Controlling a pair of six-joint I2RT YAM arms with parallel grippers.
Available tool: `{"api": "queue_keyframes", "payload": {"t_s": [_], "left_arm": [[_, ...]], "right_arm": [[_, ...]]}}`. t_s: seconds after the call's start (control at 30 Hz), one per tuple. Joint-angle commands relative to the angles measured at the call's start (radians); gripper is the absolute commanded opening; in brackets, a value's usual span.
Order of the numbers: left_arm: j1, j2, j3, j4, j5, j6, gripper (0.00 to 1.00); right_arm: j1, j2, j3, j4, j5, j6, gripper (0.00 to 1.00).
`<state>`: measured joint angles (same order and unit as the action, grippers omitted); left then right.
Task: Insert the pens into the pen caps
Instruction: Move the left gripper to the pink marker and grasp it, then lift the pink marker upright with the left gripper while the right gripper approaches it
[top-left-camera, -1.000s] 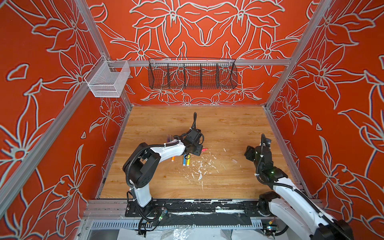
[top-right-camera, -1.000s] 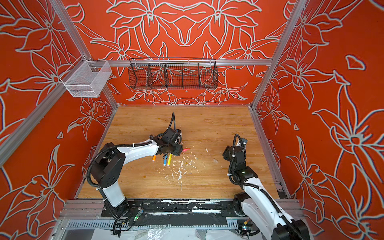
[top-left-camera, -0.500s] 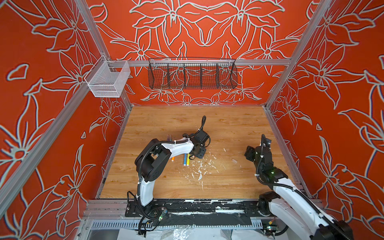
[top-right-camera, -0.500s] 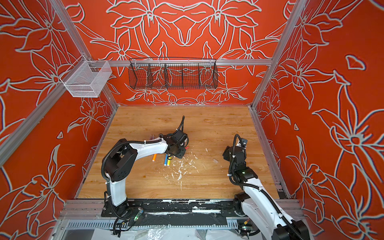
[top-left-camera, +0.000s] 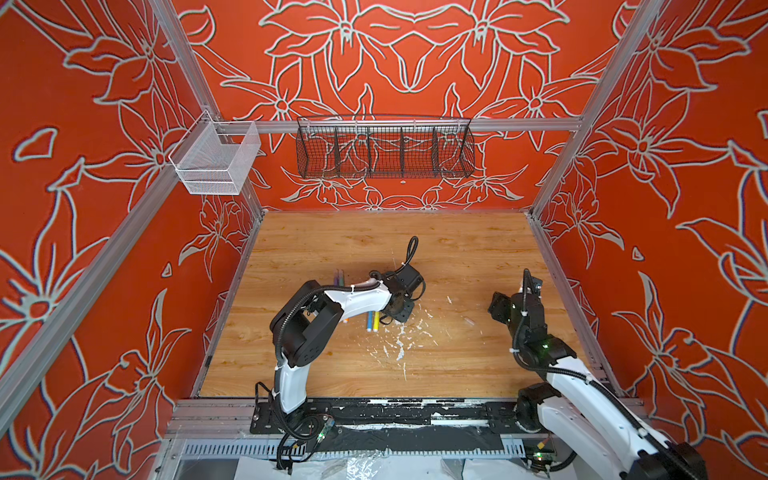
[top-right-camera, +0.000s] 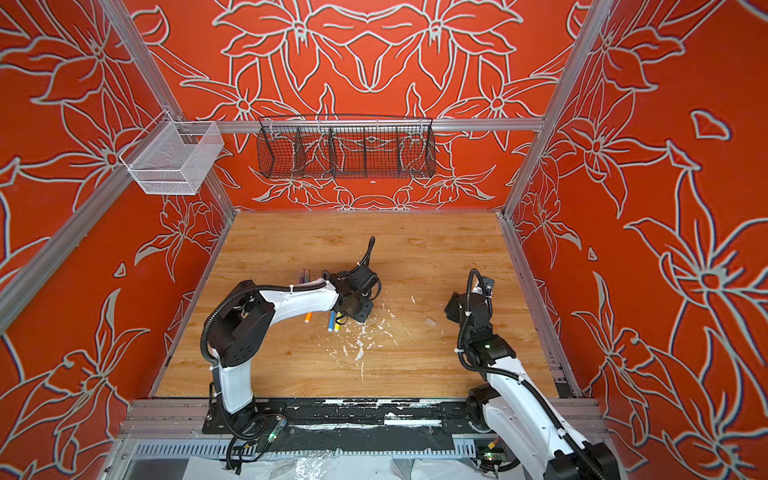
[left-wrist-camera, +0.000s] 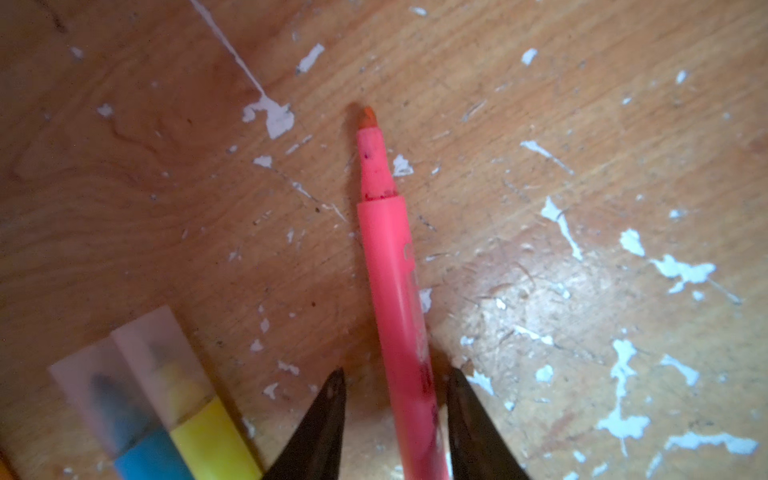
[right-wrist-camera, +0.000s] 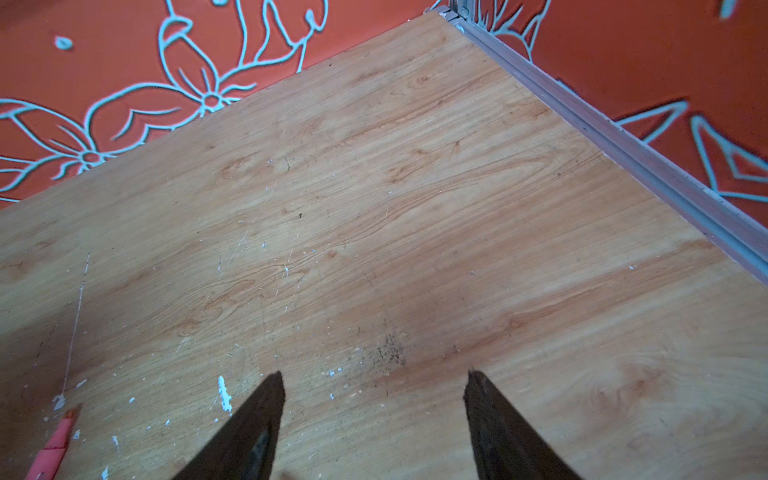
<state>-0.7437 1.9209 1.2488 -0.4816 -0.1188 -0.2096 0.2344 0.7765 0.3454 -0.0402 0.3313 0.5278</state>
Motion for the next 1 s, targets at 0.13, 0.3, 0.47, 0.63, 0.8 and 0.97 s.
{"api": "queue_keyframes", "payload": {"t_s": [0.13,0.3,0.47,0.63,0.8,0.97], "left_arm": [[-0.003,-0.008,-0.024,-0.059,0.003,-0.034,0.23],[-0.003,-0.037,0.019,-0.101,0.007,-0.065,0.10],[-0.003,-0.178,0.086,-0.098,0.035,-0.039,0.00],[-0.012,-0.367,0.078,0.014,0.108,-0.023,0.00],[-0.023,-0.597,-0.097,0.216,0.283,-0.004,0.00],[-0.026,-0.791,-0.250,0.341,0.350,0.004,0.00]], "right_arm": [[-0.007,-0.015,-0.019,0.000,-0.012,0.009,0.71],[-0.006,-0.024,-0.023,0.002,-0.017,0.008,0.72],[-0.007,-0.047,-0.033,0.002,-0.018,0.008,0.74],[-0.005,-0.081,0.012,-0.086,-0.120,0.046,0.75],[0.055,-0.208,0.058,-0.078,-0.453,0.154,0.79],[0.245,-0.272,0.088,0.138,-0.584,0.280,0.82]]}}
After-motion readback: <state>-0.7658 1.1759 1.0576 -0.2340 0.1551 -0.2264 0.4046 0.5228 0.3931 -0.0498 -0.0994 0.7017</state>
